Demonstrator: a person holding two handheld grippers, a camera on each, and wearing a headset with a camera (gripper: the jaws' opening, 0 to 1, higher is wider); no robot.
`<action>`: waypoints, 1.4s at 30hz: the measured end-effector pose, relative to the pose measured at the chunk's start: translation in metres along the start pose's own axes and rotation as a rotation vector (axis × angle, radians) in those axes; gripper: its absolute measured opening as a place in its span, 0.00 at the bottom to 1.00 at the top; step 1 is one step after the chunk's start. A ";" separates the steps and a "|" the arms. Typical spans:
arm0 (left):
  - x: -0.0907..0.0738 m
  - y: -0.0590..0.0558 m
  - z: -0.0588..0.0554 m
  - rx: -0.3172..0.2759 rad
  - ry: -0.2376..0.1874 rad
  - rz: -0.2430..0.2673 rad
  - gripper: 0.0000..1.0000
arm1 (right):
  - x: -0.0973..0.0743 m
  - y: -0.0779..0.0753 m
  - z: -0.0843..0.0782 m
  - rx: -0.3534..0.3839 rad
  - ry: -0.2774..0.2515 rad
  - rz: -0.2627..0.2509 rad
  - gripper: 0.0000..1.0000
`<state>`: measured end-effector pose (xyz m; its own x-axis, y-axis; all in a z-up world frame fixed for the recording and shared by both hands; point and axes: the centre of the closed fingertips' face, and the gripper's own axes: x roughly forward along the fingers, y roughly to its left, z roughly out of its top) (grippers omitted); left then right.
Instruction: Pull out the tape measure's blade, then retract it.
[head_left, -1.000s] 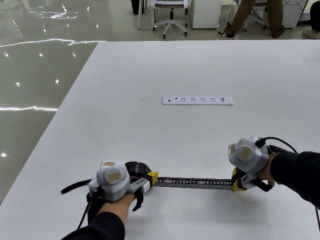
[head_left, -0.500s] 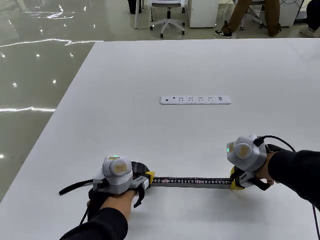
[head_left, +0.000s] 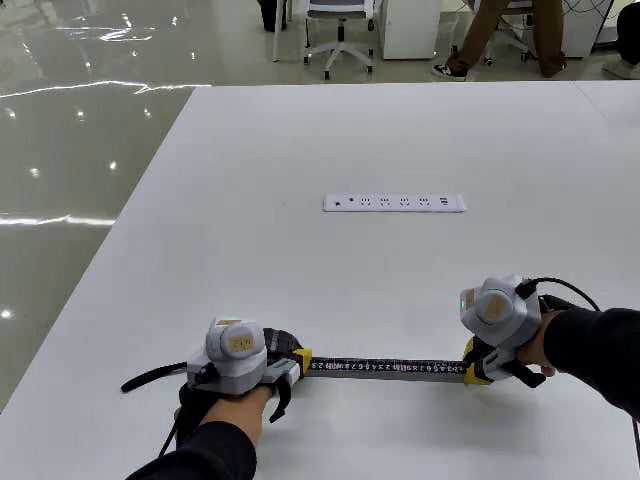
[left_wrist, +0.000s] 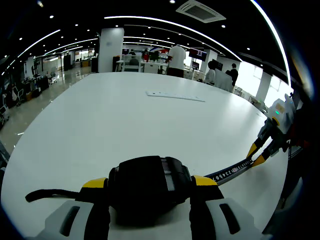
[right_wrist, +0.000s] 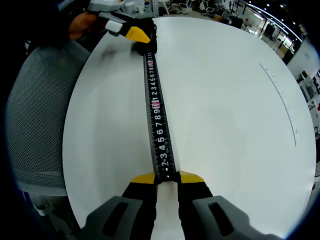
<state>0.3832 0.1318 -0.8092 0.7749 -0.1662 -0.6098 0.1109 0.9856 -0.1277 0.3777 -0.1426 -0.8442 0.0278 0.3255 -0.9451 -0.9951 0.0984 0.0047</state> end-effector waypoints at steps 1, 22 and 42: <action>0.000 0.000 0.000 -0.001 0.001 0.000 0.61 | 0.000 0.000 0.000 0.002 0.004 -0.001 0.11; 0.002 0.000 0.000 -0.020 0.014 -0.013 0.60 | 0.001 0.000 0.007 0.054 -0.044 -0.034 0.11; 0.002 0.000 0.000 -0.027 0.015 -0.020 0.61 | 0.003 0.001 0.017 0.028 -0.062 -0.029 0.11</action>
<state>0.3844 0.1313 -0.8105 0.7632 -0.1865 -0.6187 0.1091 0.9809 -0.1612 0.3783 -0.1258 -0.8418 0.0632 0.3794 -0.9231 -0.9908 0.1349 -0.0123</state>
